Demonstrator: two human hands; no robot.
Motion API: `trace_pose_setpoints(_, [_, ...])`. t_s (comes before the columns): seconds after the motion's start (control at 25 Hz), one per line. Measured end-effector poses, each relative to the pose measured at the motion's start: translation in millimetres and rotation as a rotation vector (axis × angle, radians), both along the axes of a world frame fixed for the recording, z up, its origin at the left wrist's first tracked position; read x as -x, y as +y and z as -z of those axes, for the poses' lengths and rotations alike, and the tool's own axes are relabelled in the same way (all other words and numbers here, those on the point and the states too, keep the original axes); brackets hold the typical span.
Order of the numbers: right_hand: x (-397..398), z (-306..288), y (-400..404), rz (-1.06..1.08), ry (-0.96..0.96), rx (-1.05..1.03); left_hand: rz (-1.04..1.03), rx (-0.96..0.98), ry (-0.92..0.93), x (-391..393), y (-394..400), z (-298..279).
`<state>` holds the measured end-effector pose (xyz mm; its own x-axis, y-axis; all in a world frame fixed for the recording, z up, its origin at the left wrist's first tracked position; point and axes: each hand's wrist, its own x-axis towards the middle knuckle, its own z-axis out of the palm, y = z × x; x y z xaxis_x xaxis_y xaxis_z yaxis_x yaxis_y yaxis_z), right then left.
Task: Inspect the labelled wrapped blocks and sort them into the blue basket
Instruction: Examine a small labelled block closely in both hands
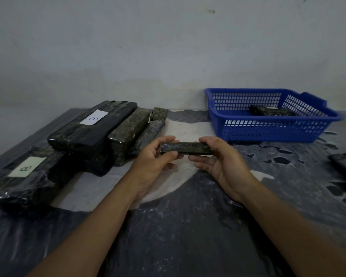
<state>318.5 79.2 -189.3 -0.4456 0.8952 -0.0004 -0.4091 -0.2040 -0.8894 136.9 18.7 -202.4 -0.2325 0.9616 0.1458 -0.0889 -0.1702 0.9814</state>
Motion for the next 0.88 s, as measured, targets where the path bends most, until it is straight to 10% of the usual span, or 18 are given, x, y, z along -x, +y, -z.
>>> trace_pose_setpoints(0.88, [3.0,2.9,-2.9,0.041,-0.170,-0.131,-0.005,0.008,-0.001,-4.7,-1.1,-5.0])
